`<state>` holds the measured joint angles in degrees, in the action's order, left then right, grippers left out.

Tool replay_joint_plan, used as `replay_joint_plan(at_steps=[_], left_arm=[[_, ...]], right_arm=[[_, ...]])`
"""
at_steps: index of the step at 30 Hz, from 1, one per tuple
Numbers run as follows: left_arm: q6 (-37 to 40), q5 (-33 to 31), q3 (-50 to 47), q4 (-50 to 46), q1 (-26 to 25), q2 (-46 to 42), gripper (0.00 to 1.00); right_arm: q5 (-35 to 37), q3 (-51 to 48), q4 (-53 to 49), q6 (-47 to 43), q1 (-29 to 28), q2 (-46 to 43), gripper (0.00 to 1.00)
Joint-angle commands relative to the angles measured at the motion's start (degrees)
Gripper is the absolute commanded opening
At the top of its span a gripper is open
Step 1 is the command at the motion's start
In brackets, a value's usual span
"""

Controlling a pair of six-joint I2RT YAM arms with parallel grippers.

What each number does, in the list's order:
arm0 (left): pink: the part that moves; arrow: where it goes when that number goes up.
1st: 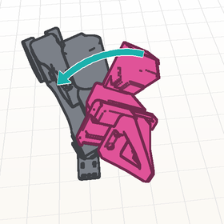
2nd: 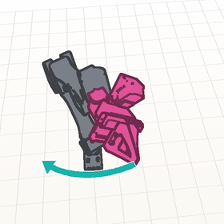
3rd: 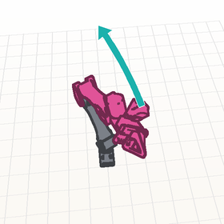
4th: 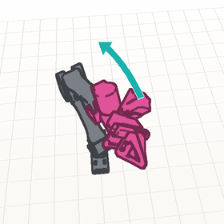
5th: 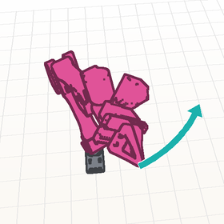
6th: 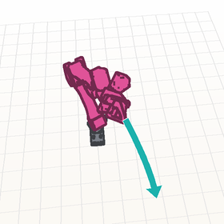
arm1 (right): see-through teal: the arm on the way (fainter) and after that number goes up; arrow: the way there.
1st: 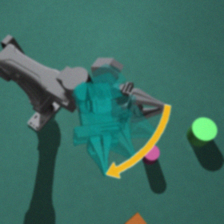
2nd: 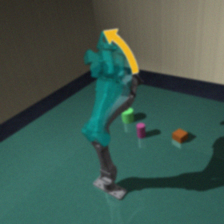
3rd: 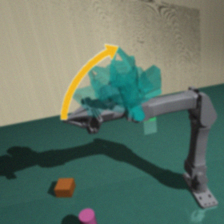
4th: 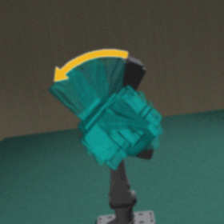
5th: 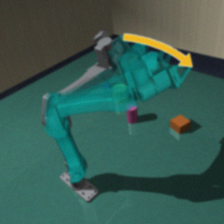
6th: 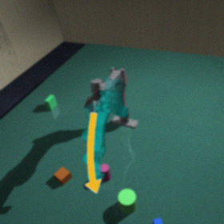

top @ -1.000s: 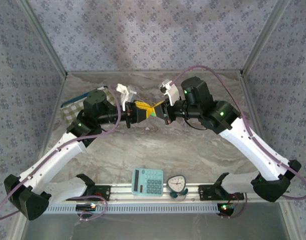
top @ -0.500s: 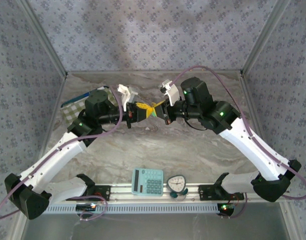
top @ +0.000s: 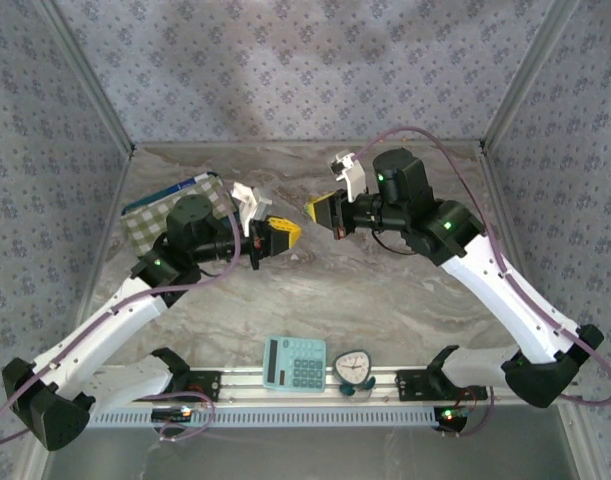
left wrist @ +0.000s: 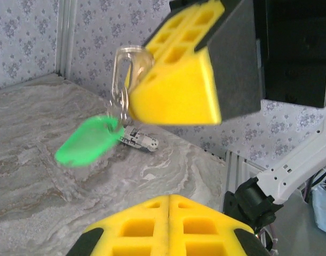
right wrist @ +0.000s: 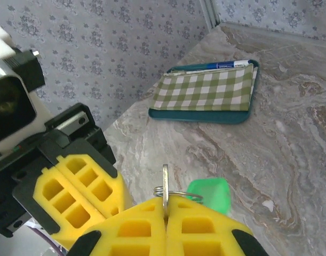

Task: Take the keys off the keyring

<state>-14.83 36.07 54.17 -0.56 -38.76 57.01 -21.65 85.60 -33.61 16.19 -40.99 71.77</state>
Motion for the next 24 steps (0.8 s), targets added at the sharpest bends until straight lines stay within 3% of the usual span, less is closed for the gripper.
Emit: replay_joint_plan(at_steps=[1, 3, 8, 24], left_arm=[[1.3, -2.1, -1.2, 1.9, -0.4, -2.0, 0.00], [1.0, -4.1, -1.3, 2.0, -0.4, -2.8, 0.02], [1.7, -6.7, 0.2, 1.8, -0.2, -4.5, 0.28], [0.3, -1.3, 6.7, 1.5, 0.5, 1.6, 0.34]], right_arm=[[-0.8, -0.2, 1.9, 0.8, 0.1, -1.4, 0.00], [-0.4, 0.3, 0.9, -0.1, -0.2, -1.1, 0.00], [-0.5, 0.3, 0.1, -1.2, -0.5, -0.7, 0.00], [-1.2, 0.5, 0.1, -3.0, -2.7, -0.8, 0.00]])
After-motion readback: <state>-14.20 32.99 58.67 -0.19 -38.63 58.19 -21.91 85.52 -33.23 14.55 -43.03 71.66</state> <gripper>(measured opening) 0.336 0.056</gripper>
